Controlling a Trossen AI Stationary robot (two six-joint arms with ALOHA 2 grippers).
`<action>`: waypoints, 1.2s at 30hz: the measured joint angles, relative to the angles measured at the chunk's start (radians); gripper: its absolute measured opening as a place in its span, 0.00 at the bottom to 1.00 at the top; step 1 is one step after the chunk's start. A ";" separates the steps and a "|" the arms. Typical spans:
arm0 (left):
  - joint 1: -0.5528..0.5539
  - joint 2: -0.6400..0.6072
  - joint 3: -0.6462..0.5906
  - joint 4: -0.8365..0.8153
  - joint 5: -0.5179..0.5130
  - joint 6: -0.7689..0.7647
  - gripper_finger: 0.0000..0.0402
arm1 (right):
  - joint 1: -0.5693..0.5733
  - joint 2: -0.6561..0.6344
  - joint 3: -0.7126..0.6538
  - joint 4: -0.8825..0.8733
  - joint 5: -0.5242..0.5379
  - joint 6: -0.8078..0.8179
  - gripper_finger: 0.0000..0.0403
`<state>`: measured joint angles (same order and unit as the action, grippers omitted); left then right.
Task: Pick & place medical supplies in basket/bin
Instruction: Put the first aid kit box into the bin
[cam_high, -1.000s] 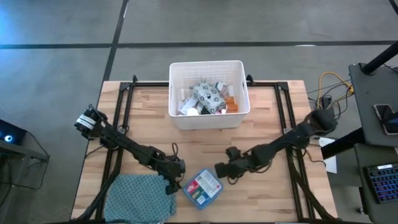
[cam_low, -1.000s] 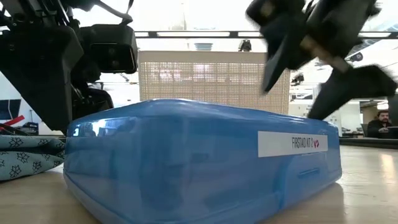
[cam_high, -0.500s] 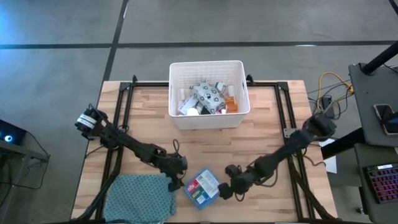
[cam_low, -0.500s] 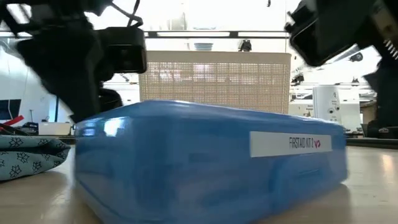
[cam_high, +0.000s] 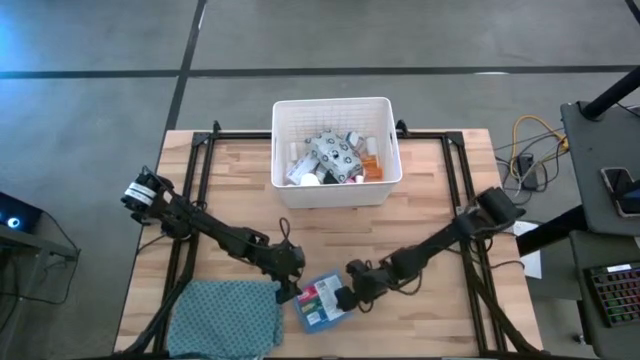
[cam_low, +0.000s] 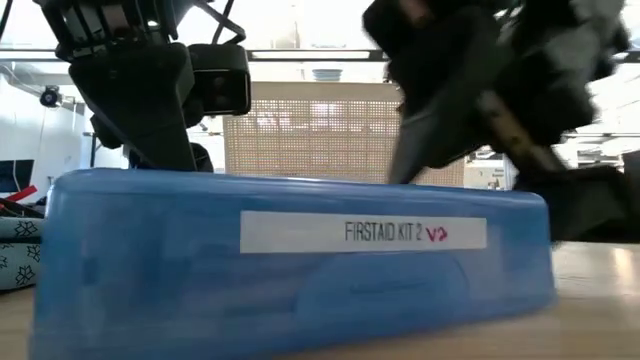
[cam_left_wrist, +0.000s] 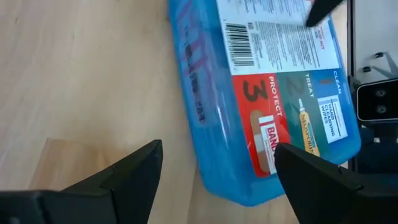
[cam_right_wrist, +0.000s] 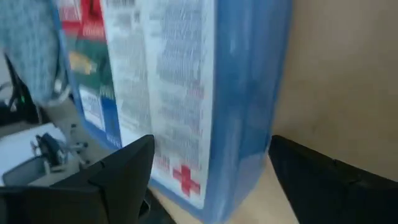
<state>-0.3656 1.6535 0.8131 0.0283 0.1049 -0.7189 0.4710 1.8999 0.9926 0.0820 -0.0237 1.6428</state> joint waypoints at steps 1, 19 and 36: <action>0.000 0.000 0.000 -0.002 0.001 -0.001 0.72 | -0.014 0.000 0.000 0.001 0.013 -0.011 0.76; -0.006 -0.039 0.005 -0.077 0.037 -0.074 0.72 | -0.304 -0.103 0.002 -0.057 0.187 -0.375 0.72; 0.019 -0.059 0.006 -0.069 -0.034 -0.113 0.72 | -0.229 -0.283 -0.035 -0.335 0.112 -0.351 0.72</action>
<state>-0.3461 1.5945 0.8196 -0.0409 0.0709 -0.8320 0.2423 1.6168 0.9579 -0.2534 0.0885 1.2914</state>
